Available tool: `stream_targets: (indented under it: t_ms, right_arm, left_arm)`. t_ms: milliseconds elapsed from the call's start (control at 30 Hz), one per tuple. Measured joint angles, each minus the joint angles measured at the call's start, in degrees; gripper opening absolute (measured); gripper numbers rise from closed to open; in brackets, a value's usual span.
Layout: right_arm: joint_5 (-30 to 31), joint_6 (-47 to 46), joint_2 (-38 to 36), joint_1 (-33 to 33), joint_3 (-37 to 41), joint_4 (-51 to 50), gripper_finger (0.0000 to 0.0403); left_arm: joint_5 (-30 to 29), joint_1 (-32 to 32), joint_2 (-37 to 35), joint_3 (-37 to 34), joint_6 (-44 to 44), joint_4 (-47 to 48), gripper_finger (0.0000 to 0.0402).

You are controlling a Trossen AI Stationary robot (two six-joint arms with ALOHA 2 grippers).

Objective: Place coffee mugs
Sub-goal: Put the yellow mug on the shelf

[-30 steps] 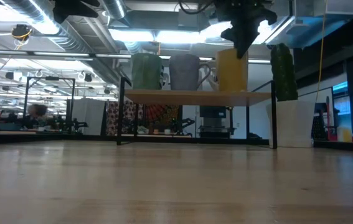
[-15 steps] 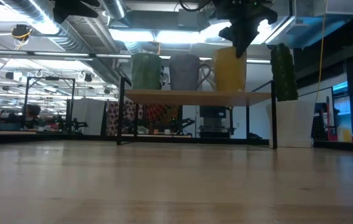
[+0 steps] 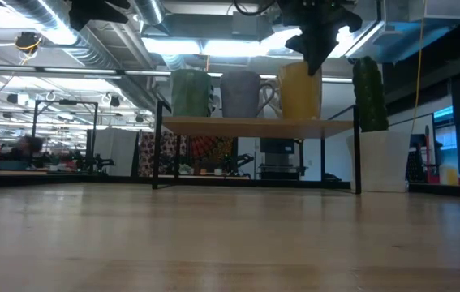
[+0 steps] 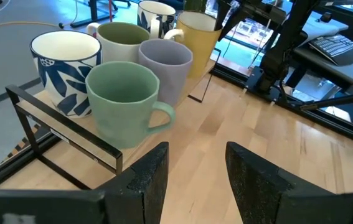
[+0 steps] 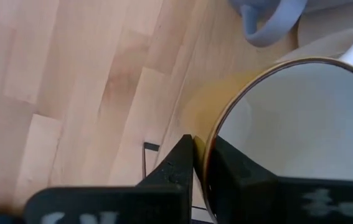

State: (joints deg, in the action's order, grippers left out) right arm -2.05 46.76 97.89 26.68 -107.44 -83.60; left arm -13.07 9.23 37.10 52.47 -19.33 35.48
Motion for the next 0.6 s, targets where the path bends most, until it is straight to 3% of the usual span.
stream_targets:
  t_ms: [167, 433, 600]
  right_arm:
    - [0.14, 0.04, 0.0, 0.0, 0.0, 0.12, 0.0033]
    - [3.01, -0.02, 0.0, 0.0, -0.02, 1.58, 0.0108]
    - [2.87, -0.04, 0.0, 0.0, -0.02, 1.54, 0.013]
  left_arm:
    - [0.01, 0.0, 0.0, 0.0, 0.0, 0.02, 0.0153]
    - [0.02, 0.0, 0.0, 0.0, 0.02, 0.0, 0.0153]
    - [0.02, 0.0, 0.0, 0.0, 0.26, 0.0, 0.0153]
